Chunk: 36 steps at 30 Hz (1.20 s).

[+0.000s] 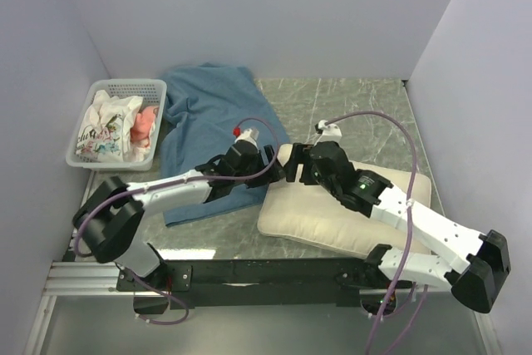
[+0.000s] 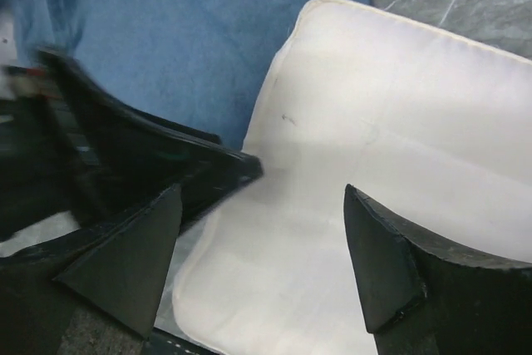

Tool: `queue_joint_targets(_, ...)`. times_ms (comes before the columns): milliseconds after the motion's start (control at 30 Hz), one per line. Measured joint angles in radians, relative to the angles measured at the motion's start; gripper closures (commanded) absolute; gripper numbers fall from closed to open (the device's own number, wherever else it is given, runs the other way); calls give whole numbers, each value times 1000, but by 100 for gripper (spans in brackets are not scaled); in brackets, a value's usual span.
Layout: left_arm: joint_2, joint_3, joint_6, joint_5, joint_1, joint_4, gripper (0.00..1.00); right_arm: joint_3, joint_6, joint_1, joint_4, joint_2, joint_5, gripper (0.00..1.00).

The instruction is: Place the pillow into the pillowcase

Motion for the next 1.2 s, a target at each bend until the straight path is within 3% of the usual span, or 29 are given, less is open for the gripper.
queue_joint_targets(167, -157, -6, -62, -161, 7, -123, 13, 2, -33, -2, 18, 85, -21, 5)
queue_joint_targets(300, -284, -67, -104, -248, 77, -195, 12, 77, -68, -1, -6, 245, -7, 0)
queue_joint_targets(533, -409, -212, -104, -260, 231, -254, 11, 281, -116, 39, -86, 588, 91, 1)
queue_joint_targets(567, -409, -212, -95, -255, 236, -259, 11, 305, -124, 46, -97, 638, 112, 5)
queue_joint_targets(633, -408, -211, -77, -242, 237, -262, 11, 319, -139, 55, -110, 704, 154, 49)
queue_joint_targets(667, -406, -209, -65, -236, 237, -264, 11, 316, -155, 57, -114, 720, 167, 66)
queue_joint_targets(700, -401, -202, -55, -231, 237, -270, 13, 305, -164, 55, -114, 723, 179, 93)
queue_joint_targets(733, -388, -192, -38, -224, 237, -274, 14, 290, -172, 48, -110, 710, 181, 100)
queue_joint_targets(933, -277, -118, 41, -235, 206, -285, 14, 172, -174, -48, -76, 454, -1, 100)
queue_joint_targets(1200, -74, 25, 200, -348, -2, -341, 18, 190, -171, -241, -145, 74, -206, 100)
